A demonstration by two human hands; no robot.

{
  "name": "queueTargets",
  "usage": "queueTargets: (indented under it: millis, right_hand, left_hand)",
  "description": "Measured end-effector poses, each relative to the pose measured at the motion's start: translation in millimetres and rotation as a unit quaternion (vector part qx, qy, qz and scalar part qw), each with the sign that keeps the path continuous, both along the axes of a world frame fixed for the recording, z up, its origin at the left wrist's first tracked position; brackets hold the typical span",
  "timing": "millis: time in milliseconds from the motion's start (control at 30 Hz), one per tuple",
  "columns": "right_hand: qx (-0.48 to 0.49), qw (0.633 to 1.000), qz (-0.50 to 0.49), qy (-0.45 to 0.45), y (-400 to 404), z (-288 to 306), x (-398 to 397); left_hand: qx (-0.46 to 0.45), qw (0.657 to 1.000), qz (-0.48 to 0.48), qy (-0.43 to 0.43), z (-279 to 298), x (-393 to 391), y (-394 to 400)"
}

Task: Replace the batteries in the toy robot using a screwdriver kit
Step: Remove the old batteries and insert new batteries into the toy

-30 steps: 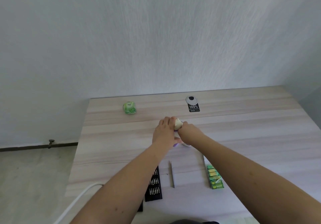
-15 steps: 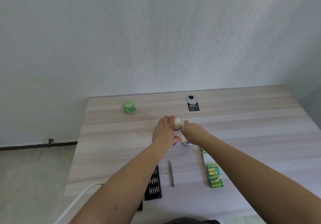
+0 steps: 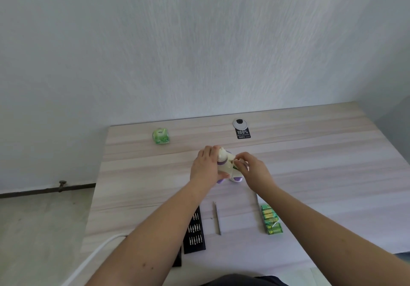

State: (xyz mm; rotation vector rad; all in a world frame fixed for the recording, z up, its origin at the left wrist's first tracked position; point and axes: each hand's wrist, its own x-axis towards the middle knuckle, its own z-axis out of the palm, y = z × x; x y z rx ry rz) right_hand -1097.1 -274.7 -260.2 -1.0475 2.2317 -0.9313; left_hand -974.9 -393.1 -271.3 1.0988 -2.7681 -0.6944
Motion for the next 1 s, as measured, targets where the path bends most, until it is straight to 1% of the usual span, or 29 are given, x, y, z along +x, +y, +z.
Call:
queueTargets:
  millis: [167, 233, 300, 333, 400, 600, 733, 867, 1000]
  right_hand:
    - [-0.036, 0.989, -0.085, -0.115, 0, 2, -11]
    - [-0.067, 0.975, -0.128, -0.17, 1, 3, -14]
    - [-0.083, 0.953, -0.162, -0.242, 5, 2, -17]
    - [-0.083, 0.943, -0.173, -0.272, 7, 1, -18]
    - [-0.07, 0.933, -0.185, -0.3, 13, -4, -21]
    - [-0.036, 0.917, -0.208, -0.337, 49, -34, -29]
    - [-0.017, 0.921, -0.255, -0.294, 79, -57, -39]
    - [0.036, 0.926, -0.289, -0.241, 101, -78, -56]
    - [0.054, 0.923, -0.308, -0.225, 117, -83, -66]
  left_hand:
    - [-0.004, 1.0, 0.0, -0.001, 0, 2, 0]
    - [-0.003, 1.0, 0.0, -0.002, 0, 2, 1]
    - [-0.007, 1.0, -0.003, 0.0, -1, 2, 0]
    - [-0.007, 1.0, -0.004, 0.0, -2, 2, -1]
    - [-0.005, 1.0, -0.002, 0.004, -4, 3, -2]
    - [0.008, 1.0, 0.002, 0.021, -3, 1, -2]
    - [0.013, 1.0, 0.012, 0.022, -3, 0, -2]
    - [0.02, 0.999, 0.016, 0.027, -4, -1, -2]
    - [0.019, 0.999, 0.017, 0.032, -5, 0, -2]
